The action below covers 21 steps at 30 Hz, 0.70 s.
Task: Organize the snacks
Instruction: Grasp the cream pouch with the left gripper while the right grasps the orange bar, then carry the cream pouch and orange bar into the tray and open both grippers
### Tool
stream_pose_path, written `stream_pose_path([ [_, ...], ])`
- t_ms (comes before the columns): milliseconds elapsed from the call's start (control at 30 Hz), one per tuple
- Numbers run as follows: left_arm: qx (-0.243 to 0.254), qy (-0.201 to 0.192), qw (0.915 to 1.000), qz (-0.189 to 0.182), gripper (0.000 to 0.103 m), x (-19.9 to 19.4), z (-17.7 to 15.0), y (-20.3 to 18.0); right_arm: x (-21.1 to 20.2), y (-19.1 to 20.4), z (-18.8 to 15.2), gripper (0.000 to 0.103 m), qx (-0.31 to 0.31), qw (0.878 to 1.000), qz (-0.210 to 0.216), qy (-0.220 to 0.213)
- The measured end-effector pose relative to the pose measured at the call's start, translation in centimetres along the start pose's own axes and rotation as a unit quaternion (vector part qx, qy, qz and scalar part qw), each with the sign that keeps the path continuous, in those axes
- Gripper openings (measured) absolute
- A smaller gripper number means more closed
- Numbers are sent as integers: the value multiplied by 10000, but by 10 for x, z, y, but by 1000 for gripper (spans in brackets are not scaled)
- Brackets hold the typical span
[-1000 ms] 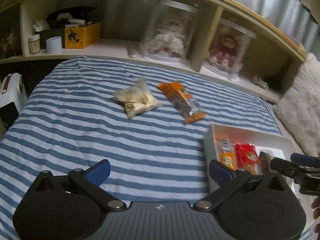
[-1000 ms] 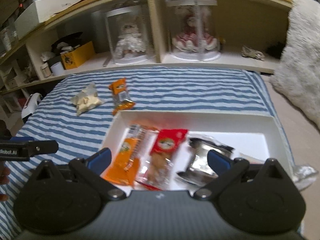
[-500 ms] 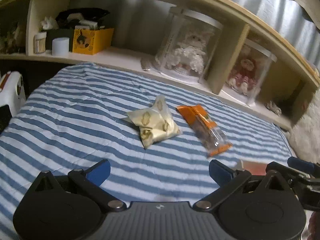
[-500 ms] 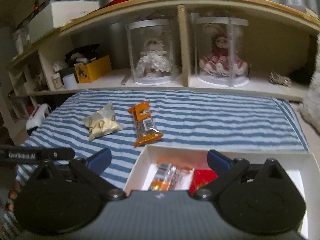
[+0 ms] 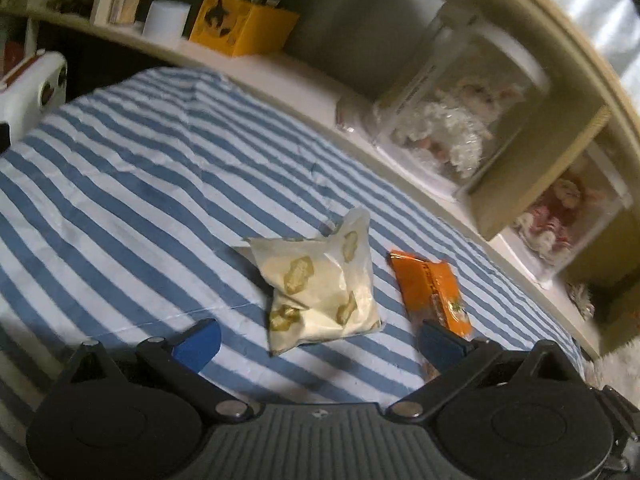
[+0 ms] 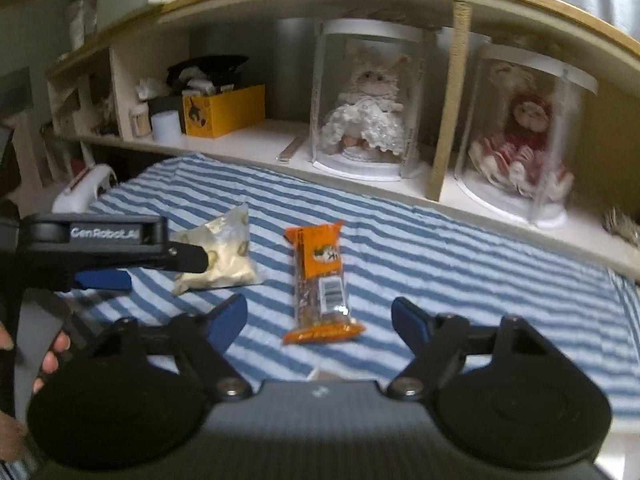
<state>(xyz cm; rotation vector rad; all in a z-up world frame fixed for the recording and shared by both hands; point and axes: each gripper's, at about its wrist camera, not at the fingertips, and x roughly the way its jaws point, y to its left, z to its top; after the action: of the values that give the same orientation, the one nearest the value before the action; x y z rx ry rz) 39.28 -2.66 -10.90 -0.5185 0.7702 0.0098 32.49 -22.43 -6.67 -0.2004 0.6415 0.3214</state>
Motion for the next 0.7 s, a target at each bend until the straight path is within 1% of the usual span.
stream_pose_path([
  [100,-130,-28,9997,197,103,12,7,-10,19,1,9,79,-199,9996,-1,198],
  [200,-195,-76,9989,431,103,24,14,-20,35,-3,14,79,-326,9988,89,348],
  [267,-243,-109,9983,514,103,29,17,-24,44,-5,18,78,-337,9981,185,474],
  [367,10,-96,9978,658,101,35,17,-32,61,-6,23,76,-338,9966,310,688],
  [400,93,-122,9976,682,97,36,16,-33,67,-6,24,74,-340,9959,324,767],
  [433,173,-159,9971,726,90,35,15,-33,73,-6,24,71,-337,9954,324,833],
  [467,263,-188,9964,778,85,36,15,-34,78,-7,24,69,-314,9950,333,886],
  [500,351,-221,9956,835,74,36,16,-33,82,-9,24,67,-270,9947,344,926],
  [533,411,-242,9950,879,67,34,16,-31,85,-10,24,63,-229,9944,346,968],
  [567,446,-238,9951,848,66,33,16,-29,88,-11,23,61,-175,9940,383,1012],
  [633,575,-242,9953,743,54,28,16,-27,89,-12,23,46,-7,9936,499,1017],
  [667,628,-256,9952,703,52,25,15,-26,86,-14,22,46,74,9940,489,978],
  [700,675,-263,9953,643,51,21,14,-25,83,-14,22,43,129,9947,486,900],
])
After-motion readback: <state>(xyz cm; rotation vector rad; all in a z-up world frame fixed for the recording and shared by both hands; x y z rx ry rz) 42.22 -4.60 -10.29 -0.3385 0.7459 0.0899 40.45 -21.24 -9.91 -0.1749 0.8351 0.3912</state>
